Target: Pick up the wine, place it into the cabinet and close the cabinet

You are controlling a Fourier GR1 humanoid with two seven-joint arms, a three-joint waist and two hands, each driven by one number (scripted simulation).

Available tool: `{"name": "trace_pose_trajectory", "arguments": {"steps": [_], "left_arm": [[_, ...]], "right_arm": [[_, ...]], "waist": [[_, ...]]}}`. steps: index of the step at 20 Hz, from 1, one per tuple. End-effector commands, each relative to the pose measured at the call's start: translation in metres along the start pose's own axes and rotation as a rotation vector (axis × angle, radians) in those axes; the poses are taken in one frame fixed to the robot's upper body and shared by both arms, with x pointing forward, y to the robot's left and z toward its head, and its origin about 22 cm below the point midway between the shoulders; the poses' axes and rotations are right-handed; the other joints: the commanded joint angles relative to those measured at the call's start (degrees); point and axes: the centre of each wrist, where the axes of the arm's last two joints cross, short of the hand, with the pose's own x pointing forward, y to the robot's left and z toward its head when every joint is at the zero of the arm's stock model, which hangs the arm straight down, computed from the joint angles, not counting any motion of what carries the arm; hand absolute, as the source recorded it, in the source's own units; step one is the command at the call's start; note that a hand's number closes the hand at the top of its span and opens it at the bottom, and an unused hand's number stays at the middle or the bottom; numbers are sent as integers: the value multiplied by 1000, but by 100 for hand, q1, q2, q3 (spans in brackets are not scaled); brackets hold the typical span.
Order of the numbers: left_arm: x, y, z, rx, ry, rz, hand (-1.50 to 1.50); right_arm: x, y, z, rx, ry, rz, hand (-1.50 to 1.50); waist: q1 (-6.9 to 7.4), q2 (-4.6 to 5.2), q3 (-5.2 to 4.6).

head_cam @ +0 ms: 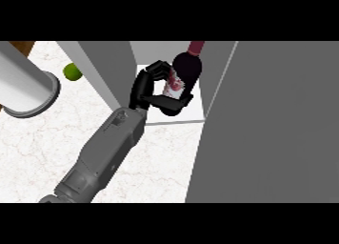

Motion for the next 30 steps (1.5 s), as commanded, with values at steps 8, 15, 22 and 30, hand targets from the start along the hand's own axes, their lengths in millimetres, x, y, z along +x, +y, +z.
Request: {"name": "trace_pose_trajectory", "arguments": {"steps": [8,15,22,30], "left_arm": [[-16,13,-9,117,84,-81,150],[-9,15,-20,153,108,-56,150],[-10,25,-21,197,86,-91,150],[6,43,-35,247,34,-249,-150]], "right_arm": [[29,-2,13,40,-17,-133,-150],[28,0,17,53,-2,-139,-150],[24,-4,12,48,-16,-137,-150],[14,0,16,86,-27,-118,-150]], "waist": [[-206,88,1],[-233,100,-7],[-244,168,-5],[-421,206,0]]}}
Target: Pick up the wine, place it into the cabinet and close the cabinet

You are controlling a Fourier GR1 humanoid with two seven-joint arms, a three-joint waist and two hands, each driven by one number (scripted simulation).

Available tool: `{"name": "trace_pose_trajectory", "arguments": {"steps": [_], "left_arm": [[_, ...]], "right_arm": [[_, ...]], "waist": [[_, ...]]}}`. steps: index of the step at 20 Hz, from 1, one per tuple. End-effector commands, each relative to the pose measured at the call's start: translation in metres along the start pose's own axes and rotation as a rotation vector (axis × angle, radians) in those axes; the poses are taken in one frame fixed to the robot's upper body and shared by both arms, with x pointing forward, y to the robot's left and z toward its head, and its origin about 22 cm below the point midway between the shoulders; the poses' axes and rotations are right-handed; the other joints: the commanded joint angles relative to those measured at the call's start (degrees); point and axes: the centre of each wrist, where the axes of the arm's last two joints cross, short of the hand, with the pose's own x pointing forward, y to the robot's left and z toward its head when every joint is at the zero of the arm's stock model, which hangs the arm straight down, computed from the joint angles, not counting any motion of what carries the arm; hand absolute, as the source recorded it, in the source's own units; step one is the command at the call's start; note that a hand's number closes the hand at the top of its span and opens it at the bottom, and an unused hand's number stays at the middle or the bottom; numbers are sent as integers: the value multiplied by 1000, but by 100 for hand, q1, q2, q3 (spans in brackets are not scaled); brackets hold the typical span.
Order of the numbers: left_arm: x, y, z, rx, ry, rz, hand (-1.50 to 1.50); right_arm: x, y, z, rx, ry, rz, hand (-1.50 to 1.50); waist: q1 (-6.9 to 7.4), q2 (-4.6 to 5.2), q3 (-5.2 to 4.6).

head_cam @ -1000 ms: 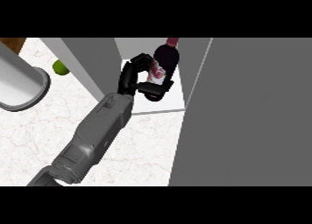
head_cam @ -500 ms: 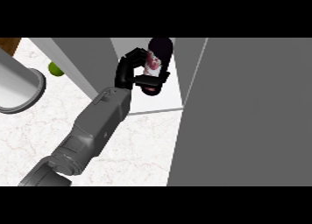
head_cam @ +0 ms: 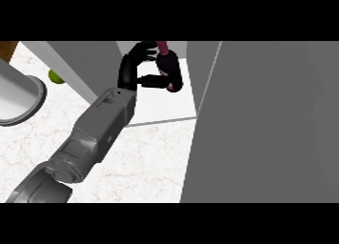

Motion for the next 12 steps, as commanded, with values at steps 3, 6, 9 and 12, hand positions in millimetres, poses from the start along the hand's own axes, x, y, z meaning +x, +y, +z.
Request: {"name": "trace_pose_trajectory", "arguments": {"steps": [3,6,9,12], "left_arm": [[7,10,-8,47,-36,-95,-150],[1,23,-9,92,-33,-112,-150],[4,14,-8,108,-33,-102,-150],[16,10,-14,35,-90,-27,-150]], "right_arm": [[21,-2,7,26,6,-85,-150],[30,-1,8,36,-17,-103,-150],[30,-1,10,36,-25,-109,-150],[34,0,12,47,-30,-118,-150]], "waist": [[-63,36,2],[-75,36,-10],[-136,31,-7],[-64,-7,-15]]}}
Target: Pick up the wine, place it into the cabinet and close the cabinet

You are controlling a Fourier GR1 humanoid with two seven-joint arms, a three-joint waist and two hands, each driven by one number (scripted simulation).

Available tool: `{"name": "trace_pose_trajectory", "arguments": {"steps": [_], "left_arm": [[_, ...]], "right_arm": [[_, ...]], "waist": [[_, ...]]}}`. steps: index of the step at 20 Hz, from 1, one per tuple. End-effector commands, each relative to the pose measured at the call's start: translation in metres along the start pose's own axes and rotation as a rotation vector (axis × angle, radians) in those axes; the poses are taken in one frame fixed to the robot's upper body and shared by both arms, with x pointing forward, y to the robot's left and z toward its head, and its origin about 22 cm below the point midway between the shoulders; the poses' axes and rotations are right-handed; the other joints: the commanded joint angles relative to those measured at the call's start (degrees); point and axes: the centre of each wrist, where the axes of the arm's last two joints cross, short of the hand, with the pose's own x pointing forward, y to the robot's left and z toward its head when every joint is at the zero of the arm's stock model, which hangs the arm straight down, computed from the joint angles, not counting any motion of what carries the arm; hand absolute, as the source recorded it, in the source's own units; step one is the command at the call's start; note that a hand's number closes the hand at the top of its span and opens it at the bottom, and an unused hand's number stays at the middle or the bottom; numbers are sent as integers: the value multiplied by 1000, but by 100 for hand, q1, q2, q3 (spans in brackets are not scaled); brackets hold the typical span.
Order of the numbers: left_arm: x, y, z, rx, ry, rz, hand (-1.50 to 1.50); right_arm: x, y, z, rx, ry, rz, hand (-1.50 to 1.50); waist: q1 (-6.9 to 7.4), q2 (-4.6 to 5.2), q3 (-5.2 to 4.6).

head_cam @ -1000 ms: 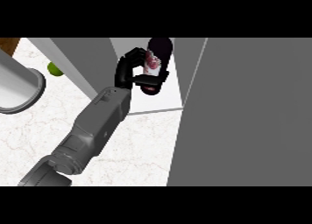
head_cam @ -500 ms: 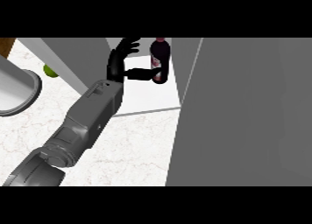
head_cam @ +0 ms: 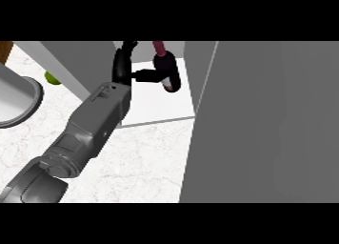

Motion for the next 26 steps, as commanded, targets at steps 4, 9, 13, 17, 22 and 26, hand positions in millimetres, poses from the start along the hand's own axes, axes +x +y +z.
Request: {"name": "trace_pose_trajectory", "arguments": {"steps": [4,9,13,17,22,26], "left_arm": [[24,-16,-6,-77,-53,174,-150],[26,-13,-9,-146,-94,308,150],[37,-38,-2,-224,-122,382,150],[36,-26,-8,-262,-128,413,-150],[41,-42,-2,-287,-79,434,-150],[21,-37,8,-302,-85,437,-150]], "right_arm": [[29,-1,6,-4,11,-91,-150],[38,-3,11,-21,6,-97,-150],[36,-7,6,-12,11,-64,-150],[43,-8,10,-38,29,-71,-150],[46,-9,10,-39,27,-72,-150],[57,-10,20,-61,49,-62,-150]], "waist": [[83,-35,-7],[150,-98,-2],[293,-103,2],[446,-171,6],[495,-204,9],[527,-263,9]]}}
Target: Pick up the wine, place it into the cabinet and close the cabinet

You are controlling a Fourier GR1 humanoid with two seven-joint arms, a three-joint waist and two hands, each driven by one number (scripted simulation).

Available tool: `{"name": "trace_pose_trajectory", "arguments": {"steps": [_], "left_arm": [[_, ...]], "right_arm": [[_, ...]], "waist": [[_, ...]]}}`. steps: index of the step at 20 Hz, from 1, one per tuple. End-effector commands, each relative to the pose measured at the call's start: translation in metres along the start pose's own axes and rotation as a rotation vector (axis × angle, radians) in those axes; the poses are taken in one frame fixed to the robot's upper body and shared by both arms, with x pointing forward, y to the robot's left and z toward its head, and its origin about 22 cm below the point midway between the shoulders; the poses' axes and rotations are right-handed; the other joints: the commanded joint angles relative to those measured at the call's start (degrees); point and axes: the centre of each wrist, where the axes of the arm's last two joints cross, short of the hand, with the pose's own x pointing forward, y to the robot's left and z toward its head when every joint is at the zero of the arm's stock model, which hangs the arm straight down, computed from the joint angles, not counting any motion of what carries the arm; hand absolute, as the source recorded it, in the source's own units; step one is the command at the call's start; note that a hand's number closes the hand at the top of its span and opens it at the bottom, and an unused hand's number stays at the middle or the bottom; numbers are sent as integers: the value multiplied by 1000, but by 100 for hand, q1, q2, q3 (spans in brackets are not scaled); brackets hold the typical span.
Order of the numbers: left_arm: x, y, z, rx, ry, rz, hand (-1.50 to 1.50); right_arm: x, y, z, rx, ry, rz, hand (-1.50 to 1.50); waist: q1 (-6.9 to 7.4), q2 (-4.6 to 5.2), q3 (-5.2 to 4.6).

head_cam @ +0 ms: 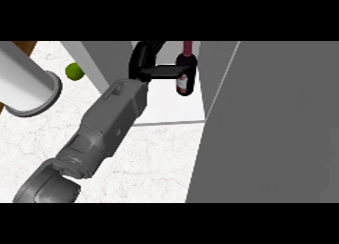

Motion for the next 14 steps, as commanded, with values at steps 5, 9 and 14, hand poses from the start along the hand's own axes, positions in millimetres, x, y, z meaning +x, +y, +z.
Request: {"name": "trace_pose_trajectory", "arguments": {"steps": [5,9,14], "left_arm": [[15,-15,-7,-53,7,74,-150],[-16,1,23,-95,19,137,-150],[-32,5,47,-108,33,194,-150]], "right_arm": [[40,-3,4,-4,-9,-85,-150],[45,-8,9,-37,-10,-74,-150],[50,-10,12,-35,9,-67,-150]], "waist": [[161,-69,-1],[158,-99,4],[177,-121,2]]}}
